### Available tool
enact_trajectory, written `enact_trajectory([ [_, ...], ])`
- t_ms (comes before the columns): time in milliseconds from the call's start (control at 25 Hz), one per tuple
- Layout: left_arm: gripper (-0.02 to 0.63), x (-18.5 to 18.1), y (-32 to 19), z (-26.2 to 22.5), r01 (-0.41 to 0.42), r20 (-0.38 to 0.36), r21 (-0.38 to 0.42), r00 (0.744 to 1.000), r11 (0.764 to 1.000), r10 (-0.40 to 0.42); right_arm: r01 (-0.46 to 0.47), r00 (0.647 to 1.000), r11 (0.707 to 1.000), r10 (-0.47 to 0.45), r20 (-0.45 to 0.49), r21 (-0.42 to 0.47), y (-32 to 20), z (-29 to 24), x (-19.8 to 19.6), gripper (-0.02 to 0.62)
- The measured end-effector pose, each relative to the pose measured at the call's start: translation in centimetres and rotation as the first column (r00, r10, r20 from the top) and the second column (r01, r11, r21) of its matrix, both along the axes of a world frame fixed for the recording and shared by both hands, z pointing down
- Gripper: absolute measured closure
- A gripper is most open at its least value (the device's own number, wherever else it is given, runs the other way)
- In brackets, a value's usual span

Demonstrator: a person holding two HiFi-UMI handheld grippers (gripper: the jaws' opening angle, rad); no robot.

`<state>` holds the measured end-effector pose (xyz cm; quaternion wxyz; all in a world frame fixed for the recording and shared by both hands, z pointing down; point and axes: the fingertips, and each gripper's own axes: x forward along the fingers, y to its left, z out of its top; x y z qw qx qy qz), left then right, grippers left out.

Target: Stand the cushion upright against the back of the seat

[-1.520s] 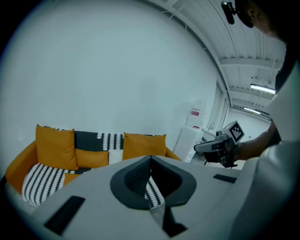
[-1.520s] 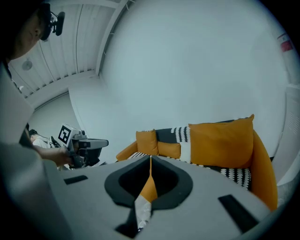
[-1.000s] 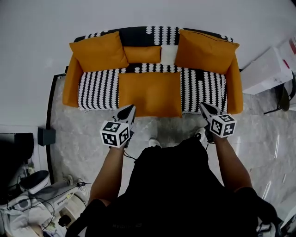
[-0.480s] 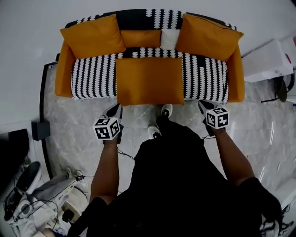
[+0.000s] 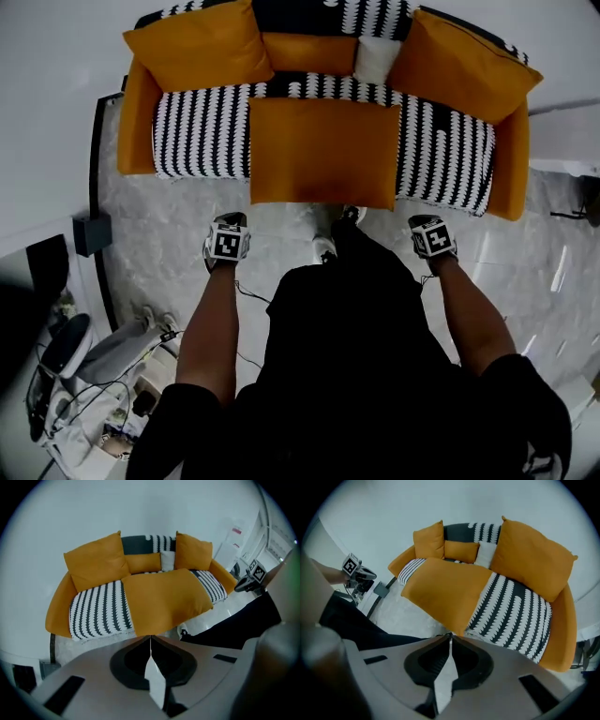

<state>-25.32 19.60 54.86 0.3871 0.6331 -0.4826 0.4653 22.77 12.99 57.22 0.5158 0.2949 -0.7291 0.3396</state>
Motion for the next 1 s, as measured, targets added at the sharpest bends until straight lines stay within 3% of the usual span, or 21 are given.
enact_trajectory([
  [280, 0.586, -2.6, 0.8, 5.6, -0.058, 0.069, -0.129, 0.995, 0.990, 0.068, 0.025, 0.998, 0.992, -0.032, -0.055, -0.123, -0.5, 4.8, 0.1, 0.554],
  [400, 0.583, -3.3, 0.8, 8.4, -0.087, 0.057, -0.172, 0.994, 0.981, 0.098, 0.009, 0.997, 0.992, -0.017, -0.070, -0.125, -0.8, 6.3, -0.5, 0.554],
  [560, 0.490, -4.6, 0.5, 12.9, -0.127, 0.024, -0.215, 0.991, 0.968, 0.135, 0.032, 0.994, 0.995, -0.041, -0.097, -0.089, -1.5, 8.7, -1.6, 0.545],
  [640, 0.469, -4.9, 0.7, 15.0, -0.175, 0.004, -0.237, 0.983, 0.956, 0.181, 0.032, 0.989, 0.995, -0.045, -0.142, -0.094, -0.9, 9.4, -1.3, 0.479],
  [840, 0.456, -5.0, 1.6, 19.3, -0.278, -0.029, -0.280, 0.959, 0.919, 0.281, 0.019, 0.978, 0.994, -0.041, -0.203, -0.109, 0.7, 12.9, -1.3, 0.440],
  [1000, 0.456, -5.9, 1.3, 22.4, -0.265, -0.024, -0.264, 0.963, 0.927, 0.268, 0.017, 0.978, 0.995, -0.037, -0.208, -0.096, 0.6, 15.8, -2.5, 0.422],
])
